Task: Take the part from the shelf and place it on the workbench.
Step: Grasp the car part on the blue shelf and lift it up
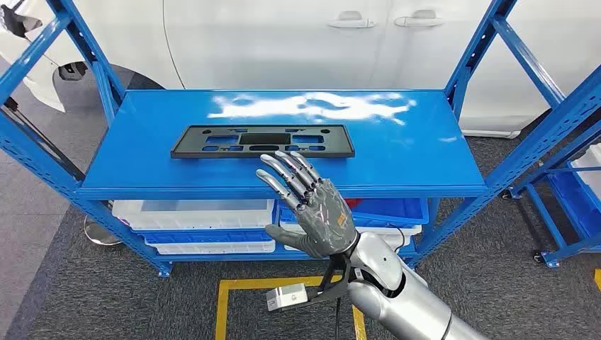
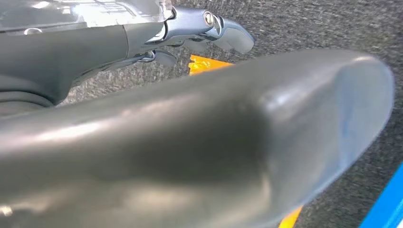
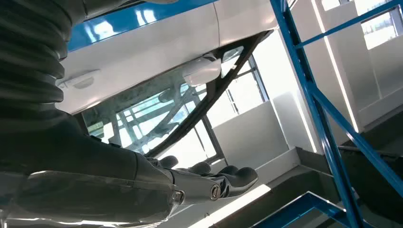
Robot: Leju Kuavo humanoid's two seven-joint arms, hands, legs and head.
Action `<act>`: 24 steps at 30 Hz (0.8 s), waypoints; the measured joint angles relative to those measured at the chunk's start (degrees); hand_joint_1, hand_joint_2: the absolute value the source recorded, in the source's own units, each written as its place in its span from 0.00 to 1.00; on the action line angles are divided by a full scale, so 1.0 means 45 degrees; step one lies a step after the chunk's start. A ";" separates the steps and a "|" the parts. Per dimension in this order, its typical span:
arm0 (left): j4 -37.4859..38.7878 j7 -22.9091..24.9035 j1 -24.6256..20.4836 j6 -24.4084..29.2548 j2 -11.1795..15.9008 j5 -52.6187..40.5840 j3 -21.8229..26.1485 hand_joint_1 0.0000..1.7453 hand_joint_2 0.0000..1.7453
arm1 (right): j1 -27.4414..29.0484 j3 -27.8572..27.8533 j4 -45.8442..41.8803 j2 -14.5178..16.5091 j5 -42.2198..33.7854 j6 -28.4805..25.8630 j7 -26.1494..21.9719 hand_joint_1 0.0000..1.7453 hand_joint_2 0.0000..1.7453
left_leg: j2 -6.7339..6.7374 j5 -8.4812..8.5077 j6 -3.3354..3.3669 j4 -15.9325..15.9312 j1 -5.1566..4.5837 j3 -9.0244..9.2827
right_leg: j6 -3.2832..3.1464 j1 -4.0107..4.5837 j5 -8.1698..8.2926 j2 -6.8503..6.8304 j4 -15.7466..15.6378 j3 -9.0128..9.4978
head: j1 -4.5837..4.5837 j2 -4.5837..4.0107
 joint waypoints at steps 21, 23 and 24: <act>0.0044 -0.0103 0.0097 0.0056 0.0075 0.0223 0.0542 0.00 0.00 | -0.0459 0.0429 0.0576 0.0294 -0.0327 0.0080 -0.0307 0.00 1.00 | 0.0075 0.0167 -0.0167 -0.0036 0.0115 -0.0274 | 0.0194 -0.0001 -0.0706 -0.0008 -0.0513 0.1099 | -0.0050 0.0002; 0.0044 -0.0109 0.0109 0.0046 0.0077 0.0221 0.0546 0.00 0.00 | -0.0508 0.0447 0.0580 0.0301 -0.0335 0.0078 -0.0310 0.00 1.00 | 0.0057 0.0046 -0.0010 -0.0093 0.0135 -0.0037 | 0.0295 -0.0023 -0.0906 -0.0008 0.0483 0.0577 | -0.0015 0.0001; 0.0044 -0.0115 0.0104 0.0039 0.0078 0.0220 0.0548 0.00 0.00 | -0.0524 0.0451 0.0584 0.0300 -0.0338 0.0078 -0.0311 0.00 1.00 | 0.0055 -0.0039 0.0047 -0.0107 0.0126 0.0065 | 0.0333 -0.0030 -0.1141 -0.0008 0.1316 0.0050 | 0.0010 0.0001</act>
